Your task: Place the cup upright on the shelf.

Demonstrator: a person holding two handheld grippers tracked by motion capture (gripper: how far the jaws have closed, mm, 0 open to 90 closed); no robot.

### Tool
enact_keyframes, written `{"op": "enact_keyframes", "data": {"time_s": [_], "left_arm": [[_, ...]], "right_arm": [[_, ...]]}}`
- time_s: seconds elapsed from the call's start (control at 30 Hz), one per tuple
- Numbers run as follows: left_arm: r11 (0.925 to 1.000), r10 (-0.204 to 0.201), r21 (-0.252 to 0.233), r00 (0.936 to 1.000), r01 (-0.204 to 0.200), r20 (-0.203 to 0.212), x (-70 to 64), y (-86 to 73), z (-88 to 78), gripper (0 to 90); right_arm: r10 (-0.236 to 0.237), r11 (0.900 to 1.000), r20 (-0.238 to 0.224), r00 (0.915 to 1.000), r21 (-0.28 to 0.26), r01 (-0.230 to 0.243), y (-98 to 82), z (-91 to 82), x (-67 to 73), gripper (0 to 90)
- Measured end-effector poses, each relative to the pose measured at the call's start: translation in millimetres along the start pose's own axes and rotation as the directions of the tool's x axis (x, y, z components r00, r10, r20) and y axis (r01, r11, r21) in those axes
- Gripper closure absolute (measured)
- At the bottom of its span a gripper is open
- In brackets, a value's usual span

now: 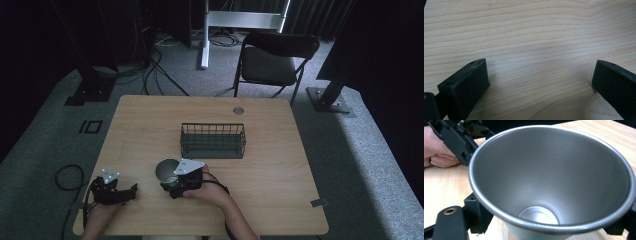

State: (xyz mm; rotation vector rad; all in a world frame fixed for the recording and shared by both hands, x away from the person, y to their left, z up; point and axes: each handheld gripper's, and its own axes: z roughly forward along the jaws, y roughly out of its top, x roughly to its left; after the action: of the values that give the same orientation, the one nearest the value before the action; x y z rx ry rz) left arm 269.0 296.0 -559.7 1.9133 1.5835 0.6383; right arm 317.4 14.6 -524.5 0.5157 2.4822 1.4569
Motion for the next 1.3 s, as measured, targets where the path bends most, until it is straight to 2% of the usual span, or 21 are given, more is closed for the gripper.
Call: {"op": "enact_keyframes", "data": {"time_s": [0.2,0.43,0.6,0.73,0.97,1.3], "left_arm": [[1.0,-0.001,-0.001,1.0,0.001,0.0,-0.1,0.0,0.0,1.4],[1.0,0.0,-0.001,1.0,0.0,-0.001,0.0,0.0,0.1,1.4],[1.0,-0.002,-0.001,1.0,0.002,0.001,-0.1,0.0,0.0,1.4],[1.0,0.002,-0.001,1.0,-0.002,-0.001,0.1,0.1,0.0,1.4],[1.0,-0.001,-0.001,1.0,0.001,0.0,0.0,0.0,0.0,1.4],[1.0,-0.001,0.0,1.0,0.001,0.0,0.0,0.1,-0.1,1.4]], "right_arm": [[0.018,1.0,-0.033,0.9993,-0.019,-0.019,7.6,-2.0,4.2,15.6],[0.045,0.998,-0.023,0.9987,-0.054,-0.046,20.7,-11.7,2.3,15.6],[0.03,0.998,-0.022,0.9993,-0.06,-0.031,29.3,-17.9,1.3,15.6],[0.041,0.996,-0.026,0.9988,-0.082,-0.043,36.6,-24.4,-1.7,15.7],[0.034,0.995,0.019,0.9992,-0.097,-0.032,50.1,-37.4,-8.3,15.7],[0.054,0.987,0.089,0.9946,-0.155,-0.04,69.6,-57.9,-18.7,15.7]]}}
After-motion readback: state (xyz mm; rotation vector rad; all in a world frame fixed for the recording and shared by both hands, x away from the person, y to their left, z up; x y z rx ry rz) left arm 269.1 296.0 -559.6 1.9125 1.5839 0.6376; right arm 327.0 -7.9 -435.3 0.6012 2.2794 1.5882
